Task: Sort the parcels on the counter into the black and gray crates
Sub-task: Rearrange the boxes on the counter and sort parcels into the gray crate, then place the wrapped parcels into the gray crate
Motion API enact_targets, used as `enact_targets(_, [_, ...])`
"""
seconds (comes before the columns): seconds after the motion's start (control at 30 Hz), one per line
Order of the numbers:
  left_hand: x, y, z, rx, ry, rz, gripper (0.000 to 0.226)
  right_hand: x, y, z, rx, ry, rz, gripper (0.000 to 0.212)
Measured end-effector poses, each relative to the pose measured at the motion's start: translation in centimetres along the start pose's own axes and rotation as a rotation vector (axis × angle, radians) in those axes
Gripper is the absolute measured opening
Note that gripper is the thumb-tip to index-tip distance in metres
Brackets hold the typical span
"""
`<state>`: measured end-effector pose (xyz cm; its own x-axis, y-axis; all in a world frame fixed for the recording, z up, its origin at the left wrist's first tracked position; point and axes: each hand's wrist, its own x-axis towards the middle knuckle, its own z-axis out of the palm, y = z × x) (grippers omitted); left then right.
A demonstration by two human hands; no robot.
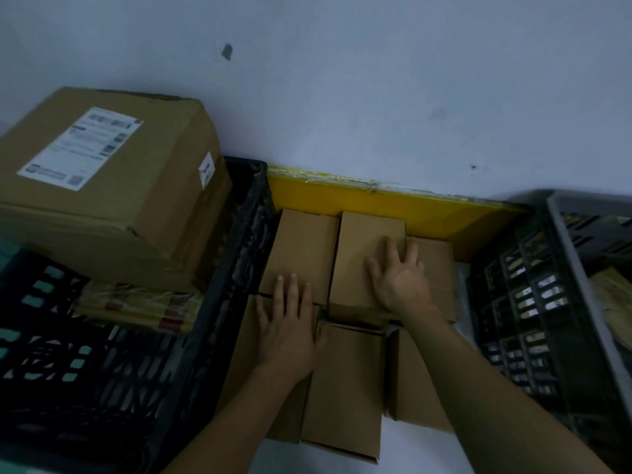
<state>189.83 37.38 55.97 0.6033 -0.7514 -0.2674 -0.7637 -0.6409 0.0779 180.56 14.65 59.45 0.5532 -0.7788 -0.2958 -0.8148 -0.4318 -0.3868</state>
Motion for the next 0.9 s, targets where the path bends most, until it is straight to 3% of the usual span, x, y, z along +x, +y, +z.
enact_targets(0.23, [-0.4,0.3,-3.2,-0.032,0.100,0.031,0.094,-3.6,0.3,-2.7,-0.236,0.070,-0.036,0.079])
enact_targets(0.5, [-0.3,6.3,-9.2,-0.057,0.248,0.157,0.094,-10.0,2.4,-8.0,-0.406,0.227,-0.046,0.080])
enact_targets(0.73, [-1.9,13.3,-13.1,-0.038,0.348,0.261,0.095,-15.9,6.5,-12.7,-0.376,0.427,-0.101,0.081])
enact_targets(0.9, [-4.2,20.6,-14.8,-0.077,0.395,0.325,0.092,-19.5,13.4,-16.8,-0.312,0.515,-0.076,0.082])
